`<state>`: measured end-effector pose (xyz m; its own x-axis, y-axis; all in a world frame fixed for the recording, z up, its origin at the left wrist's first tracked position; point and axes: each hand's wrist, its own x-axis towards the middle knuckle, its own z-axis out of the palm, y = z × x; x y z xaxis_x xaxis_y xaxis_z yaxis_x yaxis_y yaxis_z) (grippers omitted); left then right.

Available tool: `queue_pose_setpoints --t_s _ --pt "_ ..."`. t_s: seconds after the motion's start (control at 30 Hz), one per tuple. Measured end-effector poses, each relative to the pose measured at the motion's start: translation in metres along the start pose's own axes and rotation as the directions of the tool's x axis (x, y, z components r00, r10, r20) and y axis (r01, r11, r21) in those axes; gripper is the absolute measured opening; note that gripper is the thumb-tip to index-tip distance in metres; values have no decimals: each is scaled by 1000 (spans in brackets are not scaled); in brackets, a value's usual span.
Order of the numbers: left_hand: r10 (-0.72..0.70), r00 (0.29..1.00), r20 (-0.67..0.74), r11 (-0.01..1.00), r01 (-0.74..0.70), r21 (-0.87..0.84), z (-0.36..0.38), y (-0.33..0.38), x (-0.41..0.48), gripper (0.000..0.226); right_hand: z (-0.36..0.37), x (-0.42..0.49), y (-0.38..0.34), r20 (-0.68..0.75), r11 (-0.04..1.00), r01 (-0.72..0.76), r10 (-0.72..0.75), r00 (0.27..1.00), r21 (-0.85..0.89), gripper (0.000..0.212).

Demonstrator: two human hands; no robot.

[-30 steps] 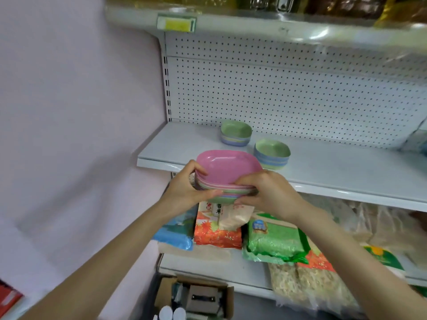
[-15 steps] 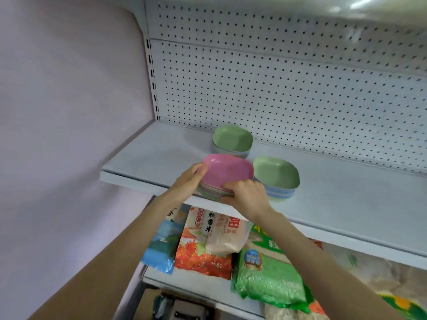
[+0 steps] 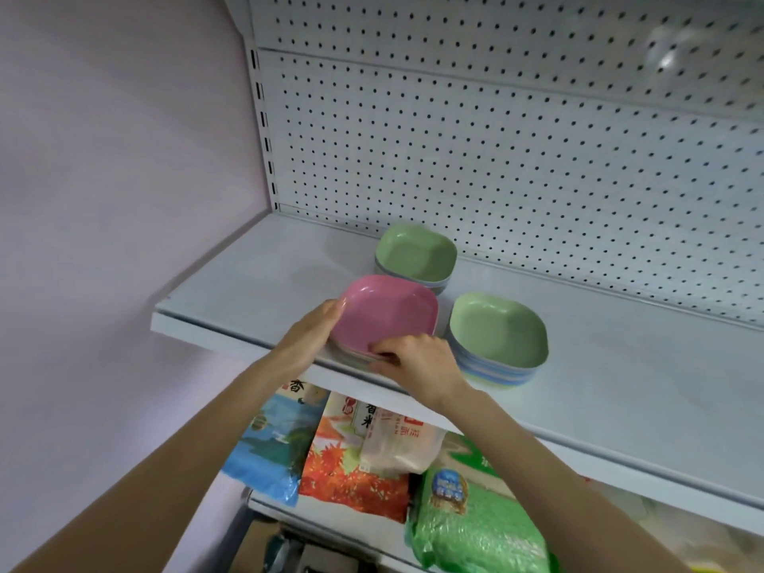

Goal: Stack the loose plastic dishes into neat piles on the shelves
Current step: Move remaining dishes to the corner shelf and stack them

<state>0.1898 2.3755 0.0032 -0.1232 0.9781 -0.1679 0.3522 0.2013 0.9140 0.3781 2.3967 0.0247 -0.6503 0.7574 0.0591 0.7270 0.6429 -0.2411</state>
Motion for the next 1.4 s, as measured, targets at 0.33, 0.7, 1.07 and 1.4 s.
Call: queue_pose_setpoints --t_s 0.33,0.7,1.07,1.4 --pt "35 999 -30 995 -32 95 -12 44 56 74 -62 53 81 30 794 -387 424 905 468 36" --pt "-4 997 78 992 -6 126 4 63 139 74 -54 116 145 286 530 -538 485 826 655 49" --pt "20 999 31 1000 -19 -23 8 84 133 74 -52 119 134 186 520 -445 475 860 729 48" --pt "131 990 -51 980 -137 -144 -9 95 51 67 -82 43 66 -70 692 -286 438 896 663 42"
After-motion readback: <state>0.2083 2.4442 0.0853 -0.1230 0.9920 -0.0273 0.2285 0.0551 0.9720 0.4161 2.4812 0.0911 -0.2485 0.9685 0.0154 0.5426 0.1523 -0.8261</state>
